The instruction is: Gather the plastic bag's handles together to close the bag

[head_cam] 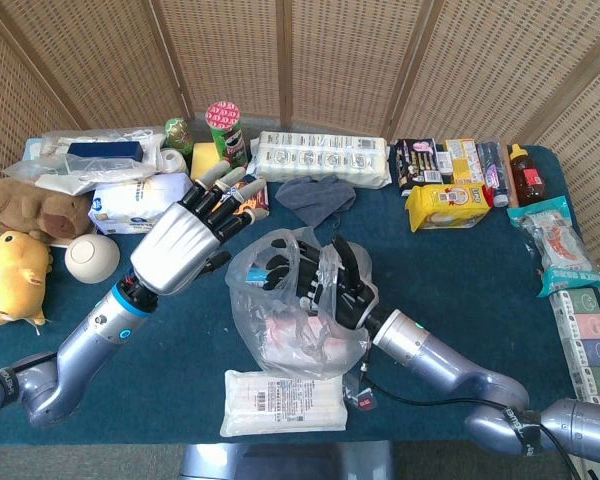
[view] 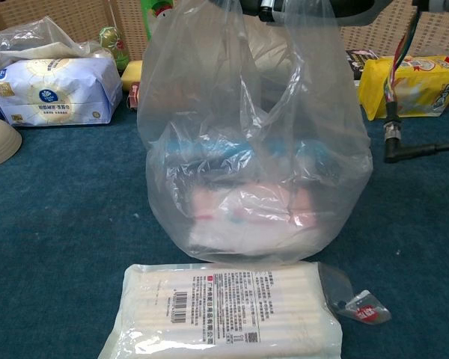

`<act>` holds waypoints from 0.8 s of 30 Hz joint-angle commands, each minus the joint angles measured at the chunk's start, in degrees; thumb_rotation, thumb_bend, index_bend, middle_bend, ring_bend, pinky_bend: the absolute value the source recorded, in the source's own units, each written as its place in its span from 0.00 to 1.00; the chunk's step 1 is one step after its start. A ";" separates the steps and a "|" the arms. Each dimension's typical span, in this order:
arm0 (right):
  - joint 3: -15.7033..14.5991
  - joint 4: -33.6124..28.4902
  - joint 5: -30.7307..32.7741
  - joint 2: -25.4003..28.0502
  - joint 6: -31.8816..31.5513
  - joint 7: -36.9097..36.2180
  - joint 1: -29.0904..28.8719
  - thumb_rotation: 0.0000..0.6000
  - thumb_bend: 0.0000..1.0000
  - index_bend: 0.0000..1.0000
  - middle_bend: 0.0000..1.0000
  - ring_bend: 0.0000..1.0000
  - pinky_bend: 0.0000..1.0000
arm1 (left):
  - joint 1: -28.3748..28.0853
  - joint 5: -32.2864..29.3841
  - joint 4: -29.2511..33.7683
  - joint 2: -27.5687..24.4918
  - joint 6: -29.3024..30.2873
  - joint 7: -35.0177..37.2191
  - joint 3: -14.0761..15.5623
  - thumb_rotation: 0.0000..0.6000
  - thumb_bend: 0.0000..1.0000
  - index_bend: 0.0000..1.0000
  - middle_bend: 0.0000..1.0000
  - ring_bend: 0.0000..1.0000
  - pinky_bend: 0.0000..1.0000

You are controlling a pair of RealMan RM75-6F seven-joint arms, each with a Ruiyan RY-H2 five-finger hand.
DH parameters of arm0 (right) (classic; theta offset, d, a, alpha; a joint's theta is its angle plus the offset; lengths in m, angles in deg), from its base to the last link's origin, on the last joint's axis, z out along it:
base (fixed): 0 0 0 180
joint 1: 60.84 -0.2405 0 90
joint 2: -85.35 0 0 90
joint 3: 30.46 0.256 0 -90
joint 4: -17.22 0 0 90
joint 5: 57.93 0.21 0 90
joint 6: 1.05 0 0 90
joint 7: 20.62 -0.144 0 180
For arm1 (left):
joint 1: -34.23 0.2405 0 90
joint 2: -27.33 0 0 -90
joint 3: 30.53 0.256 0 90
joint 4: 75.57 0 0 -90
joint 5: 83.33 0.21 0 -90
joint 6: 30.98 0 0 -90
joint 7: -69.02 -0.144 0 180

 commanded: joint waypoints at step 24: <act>9.81 -8.26 18.54 11.80 1.94 5.72 2.85 1.00 0.26 0.62 0.71 0.79 0.70 | 23.17 0.69 4.89 -8.03 13.26 -0.64 13.93 1.00 0.01 0.24 0.12 0.00 0.06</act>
